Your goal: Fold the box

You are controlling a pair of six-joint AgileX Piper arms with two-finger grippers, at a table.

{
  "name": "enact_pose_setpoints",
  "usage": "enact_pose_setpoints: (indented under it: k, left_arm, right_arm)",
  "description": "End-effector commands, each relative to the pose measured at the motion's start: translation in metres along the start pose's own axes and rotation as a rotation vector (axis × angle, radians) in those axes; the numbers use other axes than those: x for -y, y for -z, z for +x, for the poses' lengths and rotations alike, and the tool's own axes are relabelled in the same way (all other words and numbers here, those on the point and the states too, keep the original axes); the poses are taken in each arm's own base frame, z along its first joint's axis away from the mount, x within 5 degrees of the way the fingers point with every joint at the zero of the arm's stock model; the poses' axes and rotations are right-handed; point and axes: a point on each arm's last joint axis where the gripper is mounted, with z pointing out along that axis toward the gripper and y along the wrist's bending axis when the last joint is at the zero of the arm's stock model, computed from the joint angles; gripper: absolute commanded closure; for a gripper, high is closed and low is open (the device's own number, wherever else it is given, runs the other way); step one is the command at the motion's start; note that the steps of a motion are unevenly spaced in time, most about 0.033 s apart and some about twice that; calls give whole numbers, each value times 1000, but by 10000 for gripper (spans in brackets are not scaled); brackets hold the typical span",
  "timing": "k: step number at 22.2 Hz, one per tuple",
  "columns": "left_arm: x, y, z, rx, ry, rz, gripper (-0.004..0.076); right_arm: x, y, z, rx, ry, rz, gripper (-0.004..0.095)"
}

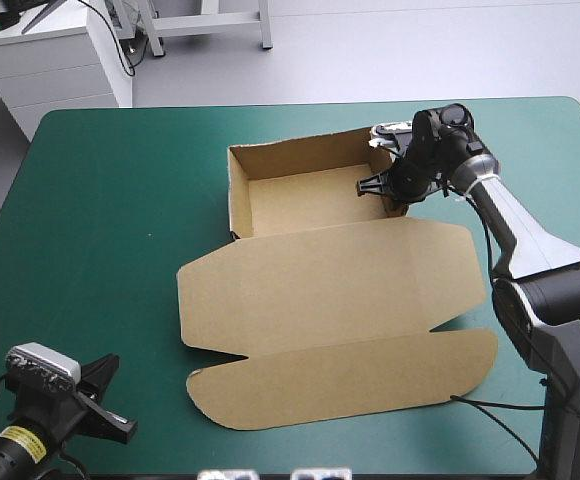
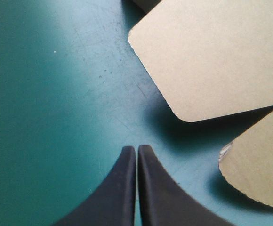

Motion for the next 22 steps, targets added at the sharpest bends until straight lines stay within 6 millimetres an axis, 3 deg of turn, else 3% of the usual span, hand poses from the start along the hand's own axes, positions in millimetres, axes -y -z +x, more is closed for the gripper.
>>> enact_pose_setpoints:
  k: [1,2,3,4,8,10,13,16,18,22]
  left_arm:
    - [0,3,-12,105,8,11,731]
    - [0,3,-11,100,8,10,731]
    - [0,3,-11,100,8,10,731]
    - [0,3,-11,100,8,10,731]
    - [0,3,-11,100,8,10,731]
    - [0,3,-11,100,8,10,731]
    - [0,3,-11,100,7,9,731]
    - [0,3,-11,100,7,9,731]
    - [0,3,-11,100,7,9,731]
    - [0,3,-11,100,5,8,731]
  right_arm:
    - [2,67,-13,165,28,2,927]
    - [12,93,-19,248,11,23,927]
    - [18,106,-20,289,2,35,927]
    - [37,134,-20,368,-26,78,927]
    - [84,176,-11,461,-102,187,927]
    - [149,193,7,477,-251,275,927]
    - [202,191,22,449,-354,321,927]
    - [249,168,32,381,-425,348,927]
    - [268,145,33,325,-448,345,927]
    - [282,116,32,264,-463,333,920]
